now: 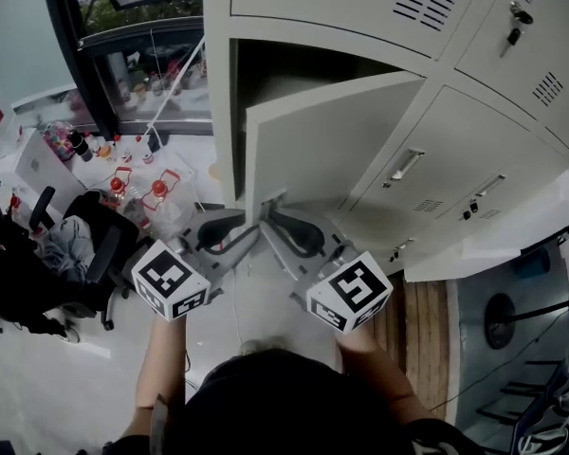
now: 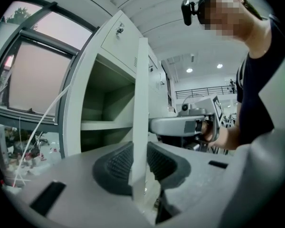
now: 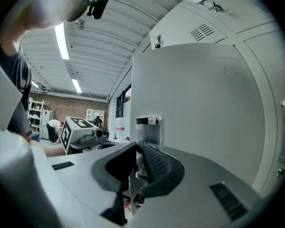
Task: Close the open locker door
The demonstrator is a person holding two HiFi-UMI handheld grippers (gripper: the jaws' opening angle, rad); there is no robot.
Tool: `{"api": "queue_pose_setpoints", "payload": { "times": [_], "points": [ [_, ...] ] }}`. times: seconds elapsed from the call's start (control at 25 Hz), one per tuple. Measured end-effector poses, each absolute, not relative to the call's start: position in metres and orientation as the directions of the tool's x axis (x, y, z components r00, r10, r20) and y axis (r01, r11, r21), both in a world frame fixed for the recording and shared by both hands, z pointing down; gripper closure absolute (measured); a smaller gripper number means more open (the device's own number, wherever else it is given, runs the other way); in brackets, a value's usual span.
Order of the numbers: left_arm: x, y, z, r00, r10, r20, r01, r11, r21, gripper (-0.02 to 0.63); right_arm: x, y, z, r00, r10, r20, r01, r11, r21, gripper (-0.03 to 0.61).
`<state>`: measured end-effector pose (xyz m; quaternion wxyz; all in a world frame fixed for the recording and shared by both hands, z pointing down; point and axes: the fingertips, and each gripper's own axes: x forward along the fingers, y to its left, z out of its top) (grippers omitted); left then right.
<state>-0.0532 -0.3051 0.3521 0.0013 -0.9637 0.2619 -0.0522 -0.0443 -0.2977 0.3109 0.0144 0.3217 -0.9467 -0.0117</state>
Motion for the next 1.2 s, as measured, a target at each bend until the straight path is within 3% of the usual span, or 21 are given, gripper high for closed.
{"api": "queue_pose_setpoints", "payload": {
  "times": [0.6,0.96,1.12,1.2],
  "points": [
    [-0.073,-0.34,0.35,0.807,-0.581,0.107,-0.581,-0.813,-0.036,0.528,-0.063,-0.333,0.31,-0.813,-0.581,0.038,-0.58,0.814,0.038,0.535],
    [-0.103,-0.35,0.343,0.755,-0.653,0.05,-0.655,-0.755,0.028,0.529,-0.066,-0.347,0.312,-0.803,-0.594,0.04,-0.593,0.804,0.04,0.538],
    [-0.11,-0.351,0.341,0.717,-0.694,0.064,-0.696,-0.718,0.024,0.56,-0.07,-0.354,0.311,-0.795,-0.606,0.04,-0.604,0.796,0.047,0.54],
    [-0.112,-0.351,0.342,0.689,-0.72,0.086,-0.722,-0.691,-0.004,0.612,-0.07,-0.358,0.311,-0.788,-0.614,0.038,-0.612,0.789,0.049,0.54]
  ]
}}
